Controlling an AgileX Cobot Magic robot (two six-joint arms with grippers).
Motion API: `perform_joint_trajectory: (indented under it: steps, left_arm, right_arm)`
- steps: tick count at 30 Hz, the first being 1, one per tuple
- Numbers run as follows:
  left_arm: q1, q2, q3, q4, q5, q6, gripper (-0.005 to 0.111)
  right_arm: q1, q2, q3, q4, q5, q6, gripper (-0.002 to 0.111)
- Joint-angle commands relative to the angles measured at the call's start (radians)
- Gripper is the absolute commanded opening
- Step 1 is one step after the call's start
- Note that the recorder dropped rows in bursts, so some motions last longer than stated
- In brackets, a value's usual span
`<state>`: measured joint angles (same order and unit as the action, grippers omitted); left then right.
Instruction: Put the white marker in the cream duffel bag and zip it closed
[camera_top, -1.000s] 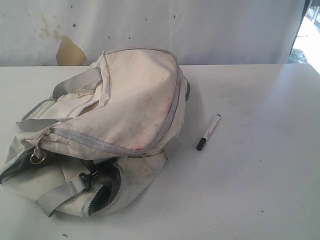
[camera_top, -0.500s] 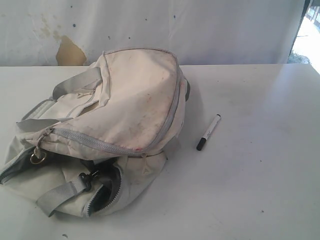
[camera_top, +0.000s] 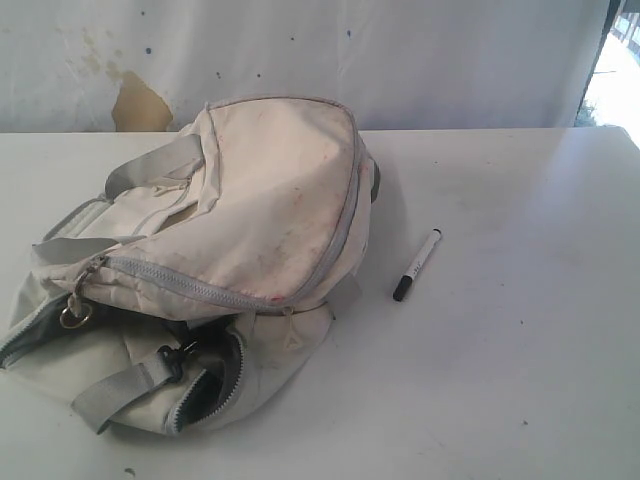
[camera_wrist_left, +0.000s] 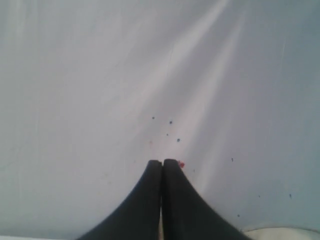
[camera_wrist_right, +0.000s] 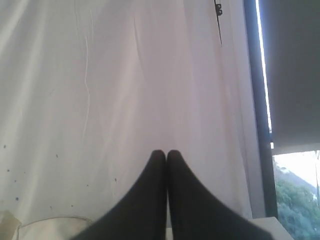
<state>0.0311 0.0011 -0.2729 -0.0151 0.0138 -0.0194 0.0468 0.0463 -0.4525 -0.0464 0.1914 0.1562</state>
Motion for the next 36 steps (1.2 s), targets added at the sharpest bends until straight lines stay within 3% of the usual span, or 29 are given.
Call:
perform_joint_trajectory:
  steps: [1, 8, 13, 18, 27, 29, 33, 36]
  left_arm:
    - [-0.005, -0.001, -0.133, -0.007, 0.250, -0.008, 0.000]
    - [-0.005, 0.068, -0.331, -0.007, 0.639, 0.108, 0.000]
    - [-0.005, 0.217, -0.405, -0.007, 0.767, 0.109, 0.000]
    - [-0.005, 0.405, -0.415, -0.014, 0.764, 0.106, 0.000]
    - [-0.005, 0.759, -0.415, -0.033, 0.635, 0.154, 0.001]
    - [-0.005, 0.834, -0.415, -0.065, 0.610, 0.154, 0.007]
    - [-0.005, 0.965, -0.415, -0.124, 0.538, 0.156, 0.030]
    - [-0.005, 1.045, -0.427, -0.154, 0.478, 0.150, 0.043]
  right_arm:
    - [0.003, 0.140, -0.136, 0.001, 0.127, -0.031, 0.000]
    - [0.003, 0.408, -0.291, 0.009, 0.148, -0.031, 0.000]
    - [0.003, 0.611, -0.341, 0.031, 0.102, -0.031, 0.000]
    - [0.034, 0.752, -0.341, 0.046, 0.093, -0.100, 0.000]
    - [0.217, 0.916, -0.341, 0.046, 0.123, -0.272, 0.003]
    - [0.251, 0.932, -0.341, 0.052, 0.131, -0.272, 0.008]
    - [0.304, 0.954, -0.341, 0.064, 0.148, -0.272, 0.022]
    - [0.332, 0.956, -0.341, 0.084, 0.151, -0.272, 0.025]
